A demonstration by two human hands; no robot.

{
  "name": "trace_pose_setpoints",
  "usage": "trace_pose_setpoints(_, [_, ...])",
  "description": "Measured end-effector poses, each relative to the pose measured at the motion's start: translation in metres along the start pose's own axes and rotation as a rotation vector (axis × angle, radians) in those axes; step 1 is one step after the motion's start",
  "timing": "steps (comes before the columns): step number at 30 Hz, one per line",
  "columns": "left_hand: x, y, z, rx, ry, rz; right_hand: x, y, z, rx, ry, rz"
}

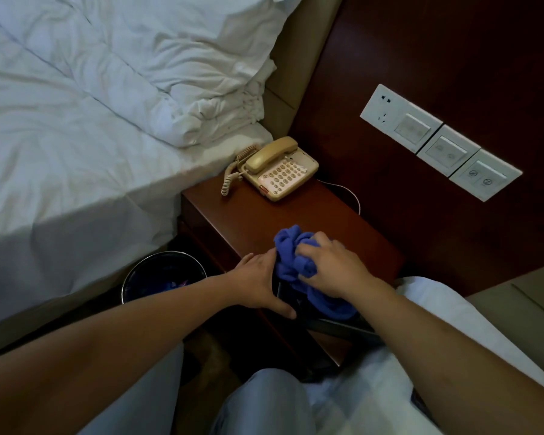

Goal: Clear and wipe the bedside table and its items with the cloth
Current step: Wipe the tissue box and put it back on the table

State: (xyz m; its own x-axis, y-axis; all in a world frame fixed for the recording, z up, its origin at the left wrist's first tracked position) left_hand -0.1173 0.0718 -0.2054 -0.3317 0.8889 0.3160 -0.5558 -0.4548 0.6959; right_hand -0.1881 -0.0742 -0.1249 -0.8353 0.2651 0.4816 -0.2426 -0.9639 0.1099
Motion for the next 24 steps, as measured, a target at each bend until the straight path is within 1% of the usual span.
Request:
trace_pose_setpoints(3, [-0.003,-0.003,-0.003,0.013,-0.037,0.041,-0.012,0.022,0.003,-0.113,-0.023,-0.168])
trace_pose_setpoints(5, [-0.003,-0.004,-0.004,0.005,-0.048,0.063,-0.018,0.012,0.009,-0.076,-0.016,-0.227])
trace_pose_setpoints(8, [-0.001,-0.003,-0.004,-0.006,-0.052,0.074,-0.007,-0.031,0.01,0.065,-0.022,-0.184])
trace_pose_setpoints(10, [0.001,0.001,-0.001,-0.043,-0.077,0.097,0.005,-0.045,0.005,0.108,-0.017,-0.129])
trace_pose_setpoints(12, [0.003,0.006,0.003,-0.093,-0.094,0.133,0.01,-0.036,0.004,0.1,-0.028,-0.104])
trace_pose_setpoints(13, [0.003,0.008,0.005,-0.115,-0.096,0.142,0.011,-0.026,0.004,0.086,-0.022,-0.123])
trace_pose_setpoints(16, [0.003,0.008,0.004,-0.145,-0.149,0.171,0.006,0.006,0.0,-0.045,0.01,-0.273])
trace_pose_setpoints(18, [0.001,0.009,0.005,-0.198,-0.169,0.193,0.001,0.01,-0.002,-0.054,0.035,-0.318])
trace_pose_setpoints(20, [0.003,0.014,0.009,-0.287,-0.159,0.204,0.002,-0.003,-0.001,-0.023,0.015,-0.304])
trace_pose_setpoints(22, [0.007,0.024,0.012,-0.394,-0.133,0.201,0.009,-0.011,-0.004,0.019,-0.015,-0.243])
trace_pose_setpoints(24, [0.01,0.035,0.017,-0.475,-0.118,0.199,0.018,0.0,-0.006,0.056,-0.031,-0.211])
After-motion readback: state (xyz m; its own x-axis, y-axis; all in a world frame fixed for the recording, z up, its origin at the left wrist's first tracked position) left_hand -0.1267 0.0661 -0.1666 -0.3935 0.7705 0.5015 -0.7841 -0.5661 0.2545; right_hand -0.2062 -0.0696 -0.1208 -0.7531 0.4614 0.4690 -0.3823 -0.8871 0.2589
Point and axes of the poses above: each hand's wrist, its own x-axis away from the middle knuckle, its own z-axis out of the back of the hand, y = z × x, the point moved 4 cm from there along -x, towards the middle knuckle, and after that the axes turned 7 degrees about -y, right-handed, at the moved point
